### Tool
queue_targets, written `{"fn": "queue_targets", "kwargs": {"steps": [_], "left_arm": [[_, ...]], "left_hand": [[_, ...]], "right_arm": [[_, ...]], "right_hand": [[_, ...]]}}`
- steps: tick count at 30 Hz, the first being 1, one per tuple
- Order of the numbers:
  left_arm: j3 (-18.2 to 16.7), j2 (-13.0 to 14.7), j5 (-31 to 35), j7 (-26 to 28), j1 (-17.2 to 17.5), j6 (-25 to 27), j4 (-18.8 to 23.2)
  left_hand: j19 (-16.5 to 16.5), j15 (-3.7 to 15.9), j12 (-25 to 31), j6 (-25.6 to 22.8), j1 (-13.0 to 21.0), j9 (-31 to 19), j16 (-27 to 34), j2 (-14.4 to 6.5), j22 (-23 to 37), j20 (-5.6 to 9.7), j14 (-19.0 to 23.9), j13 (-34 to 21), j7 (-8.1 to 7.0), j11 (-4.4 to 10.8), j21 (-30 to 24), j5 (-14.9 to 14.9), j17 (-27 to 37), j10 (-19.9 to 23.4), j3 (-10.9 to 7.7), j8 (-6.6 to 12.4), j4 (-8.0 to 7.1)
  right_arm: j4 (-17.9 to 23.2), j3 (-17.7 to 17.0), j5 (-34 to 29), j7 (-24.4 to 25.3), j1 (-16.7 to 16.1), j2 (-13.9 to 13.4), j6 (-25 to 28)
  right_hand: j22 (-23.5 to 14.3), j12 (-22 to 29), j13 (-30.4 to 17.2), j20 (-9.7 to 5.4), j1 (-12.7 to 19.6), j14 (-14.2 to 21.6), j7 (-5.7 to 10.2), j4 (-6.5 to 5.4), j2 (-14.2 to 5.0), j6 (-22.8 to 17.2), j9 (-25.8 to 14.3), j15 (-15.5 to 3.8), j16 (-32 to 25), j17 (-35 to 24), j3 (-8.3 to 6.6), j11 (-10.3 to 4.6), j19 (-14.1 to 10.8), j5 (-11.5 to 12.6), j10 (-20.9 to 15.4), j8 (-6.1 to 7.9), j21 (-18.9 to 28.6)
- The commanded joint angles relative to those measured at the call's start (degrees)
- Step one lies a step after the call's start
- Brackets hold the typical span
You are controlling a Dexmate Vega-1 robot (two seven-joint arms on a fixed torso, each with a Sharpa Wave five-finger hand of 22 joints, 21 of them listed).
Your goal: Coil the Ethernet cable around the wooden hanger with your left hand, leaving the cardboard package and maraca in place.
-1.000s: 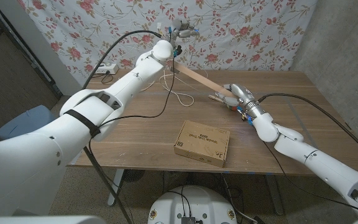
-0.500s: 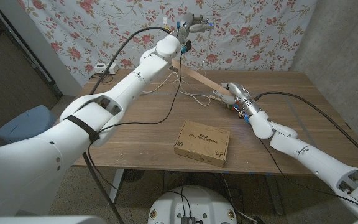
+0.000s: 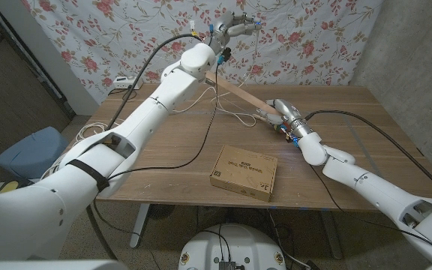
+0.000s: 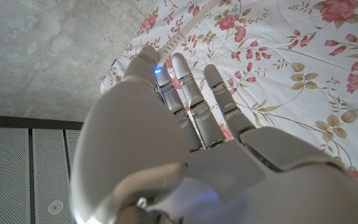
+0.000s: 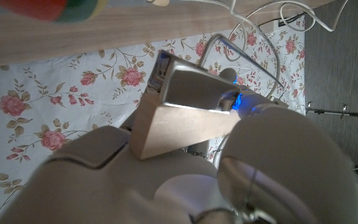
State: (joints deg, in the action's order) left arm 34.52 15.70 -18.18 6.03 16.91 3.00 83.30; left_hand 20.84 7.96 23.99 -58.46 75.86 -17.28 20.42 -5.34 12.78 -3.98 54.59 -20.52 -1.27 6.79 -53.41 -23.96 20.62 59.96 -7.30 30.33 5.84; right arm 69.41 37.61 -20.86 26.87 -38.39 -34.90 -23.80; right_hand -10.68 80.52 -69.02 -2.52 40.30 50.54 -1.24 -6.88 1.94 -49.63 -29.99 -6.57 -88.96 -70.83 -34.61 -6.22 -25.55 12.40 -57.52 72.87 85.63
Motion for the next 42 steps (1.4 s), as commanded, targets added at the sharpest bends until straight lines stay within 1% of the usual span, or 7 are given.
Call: {"fn": "queue_targets", "kwargs": {"steps": [1,5,10,14,27,29,42], "left_arm": [[-2.9,4.4,-4.4,0.1,7.7,0.0,13.7],[-3.5,5.4,-5.3,0.3,10.3,-1.0,17.0],[-4.1,6.6,-6.8,0.1,13.1,-1.9,20.2],[-4.3,7.5,-7.4,0.1,14.7,-2.3,21.6],[-5.0,9.7,-9.9,0.1,20.3,-3.0,22.7],[-5.0,9.9,-10.2,0.1,20.9,-3.0,22.6],[-5.1,9.7,-13.3,0.2,23.9,-3.0,20.4]], "left_hand": [[-0.3,5.47,0.2,-0.6,0.3,-1.7,0.0,-0.8,0.1,-0.03,0.8,-11.8,0.55,3.16,-0.4,-0.3,0.2,3.8,0.03,0.42,-0.25],[-0.3,5.53,0.1,-0.6,0.4,-1.7,-0.1,-0.8,0.0,0.07,1.0,-12.0,0.41,3.16,-0.6,-0.4,0.3,3.8,0.13,0.45,-0.27],[-0.4,5.54,0.2,-0.6,0.5,-1.9,-0.2,-0.8,0.0,0.07,1.0,-12.3,0.37,3.29,-0.8,-0.5,0.4,4.0,0.28,0.62,-0.3],[-0.4,5.57,0.1,-0.8,0.5,-1.9,-0.2,-0.8,0.0,0.09,1.2,-12.5,0.27,3.39,-0.9,-0.5,0.5,3.9,0.35,0.7,-0.31],[-0.6,5.52,0.1,-0.7,0.6,-2.2,-0.5,-0.9,-0.1,-0.01,1.3,-13.2,0.38,3.21,-1.3,-0.8,0.8,3.9,0.69,0.87,-0.47],[-0.7,5.59,0.1,-0.7,0.8,-2.2,-0.6,-0.9,-0.1,0.0,1.4,-13.4,0.39,3.37,-1.4,-0.8,0.9,4.0,0.72,0.86,-0.42],[-0.9,5.52,0.0,-0.6,1.0,-2.3,-0.8,-1.0,-0.2,-0.09,1.5,-14.1,0.48,3.36,-1.9,-1.0,1.2,4.0,1.0,0.92,-0.5]], "right_arm": [[-2.4,0.3,1.9,0.6,1.5,1.7,2.7],[-2.9,0.1,2.9,1.3,1.7,2.2,3.4],[-2.7,-0.6,3.6,3.8,1.5,2.8,4.5],[-2.3,-1.5,4.9,5.8,1.1,3.4,4.8],[-1.4,-3.5,5.4,12.3,0.4,4.0,3.7],[-1.8,-3.6,5.2,13.1,0.4,4.1,3.1],[-3.0,-4.7,5.1,17.6,0.7,5.1,1.8]], "right_hand": [[0.1,9.4,-1.8,0.02,-11.8,-0.4,-0.64,0.06,-12.24,-0.8,-0.1,-5.03,-0.4,-0.2,-0.55,-0.1,0.0,0.2,0.2,0.6,0.2],[0.1,9.4,-1.8,-0.02,-11.8,-0.5,-0.65,0.08,-12.24,-0.8,0.0,-5.03,-0.4,-0.2,-0.57,0.03,0.1,0.2,0.3,0.73,0.2],[0.1,9.4,-1.8,0.13,-11.8,-0.4,-0.63,0.08,-12.24,-0.7,0.1,-5.04,-0.4,-0.2,-0.58,-0.15,0.1,0.2,0.3,0.83,0.2],[0.1,9.4,-1.8,0.16,-11.8,-0.4,-0.63,0.09,-12.27,-0.8,0.1,-5.04,-0.4,-0.2,-0.6,-0.08,0.0,0.2,0.2,0.93,0.3],[0.1,9.4,-1.8,0.16,-11.8,-0.2,-0.49,0.14,-12.32,-0.7,0.3,-5.02,-0.5,-0.2,-0.68,-0.47,-0.1,0.2,0.1,1.26,0.4],[0.1,9.4,-1.8,0.16,-11.8,-0.2,-0.49,0.15,-12.31,-0.7,0.4,-5.02,-0.5,-0.2,-0.69,-0.2,-0.1,0.2,-0.1,1.31,0.4],[0.1,9.4,-1.9,0.02,-11.8,-0.2,-0.32,0.15,-12.29,-0.6,0.6,-5.01,-0.4,-0.2,-0.73,-0.34,-0.1,0.1,0.2,1.66,0.5]]}}
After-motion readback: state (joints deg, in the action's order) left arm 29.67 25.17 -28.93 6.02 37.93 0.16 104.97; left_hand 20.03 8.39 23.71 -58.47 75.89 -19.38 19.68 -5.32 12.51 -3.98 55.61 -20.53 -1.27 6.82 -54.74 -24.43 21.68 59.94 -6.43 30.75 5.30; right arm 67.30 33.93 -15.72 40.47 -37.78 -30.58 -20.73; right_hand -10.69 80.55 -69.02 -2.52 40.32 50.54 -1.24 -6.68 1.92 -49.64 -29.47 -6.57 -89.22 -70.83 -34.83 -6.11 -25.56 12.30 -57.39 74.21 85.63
